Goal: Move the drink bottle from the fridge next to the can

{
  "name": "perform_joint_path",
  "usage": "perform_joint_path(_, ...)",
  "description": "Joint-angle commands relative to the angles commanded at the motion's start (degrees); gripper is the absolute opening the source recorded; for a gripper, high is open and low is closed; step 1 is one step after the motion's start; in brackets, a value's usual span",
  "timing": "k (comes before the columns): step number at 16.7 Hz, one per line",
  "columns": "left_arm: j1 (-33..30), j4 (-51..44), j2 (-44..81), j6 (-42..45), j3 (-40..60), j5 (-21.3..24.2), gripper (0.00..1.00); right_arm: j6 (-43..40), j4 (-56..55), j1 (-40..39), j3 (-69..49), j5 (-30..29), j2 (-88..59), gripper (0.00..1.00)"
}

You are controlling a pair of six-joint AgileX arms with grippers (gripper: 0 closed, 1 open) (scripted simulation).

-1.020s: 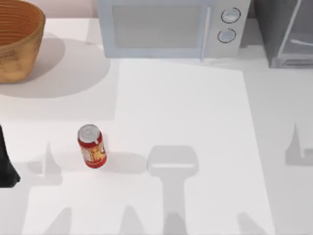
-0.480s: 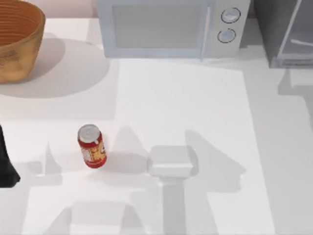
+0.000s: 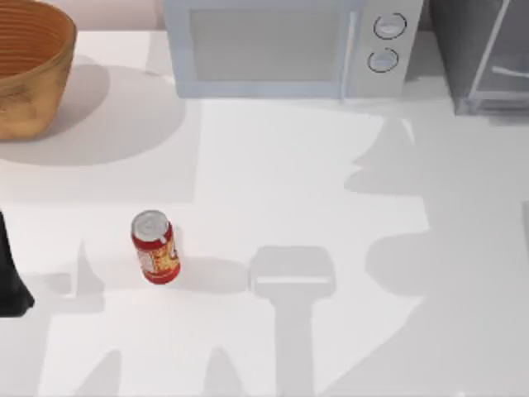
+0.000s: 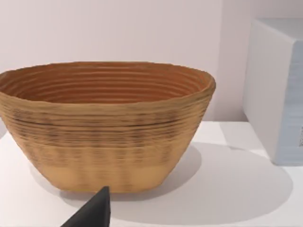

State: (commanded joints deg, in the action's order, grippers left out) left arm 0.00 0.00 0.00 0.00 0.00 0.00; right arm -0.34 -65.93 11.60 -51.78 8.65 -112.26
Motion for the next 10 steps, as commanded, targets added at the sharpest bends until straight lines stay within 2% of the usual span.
perform_joint_path(4, 0.0, 0.0, 0.0, 0.0, 0.0, 0.0, 1.0, 0.2, -2.9, 1.4, -3.4, 2.1, -10.6, 1.0)
perform_joint_path(10, 0.0, 0.0, 0.0, 0.0, 0.0, 0.0, 1.0, 0.2, -2.9, 1.6, -3.9, 2.6, -12.4, 1.0)
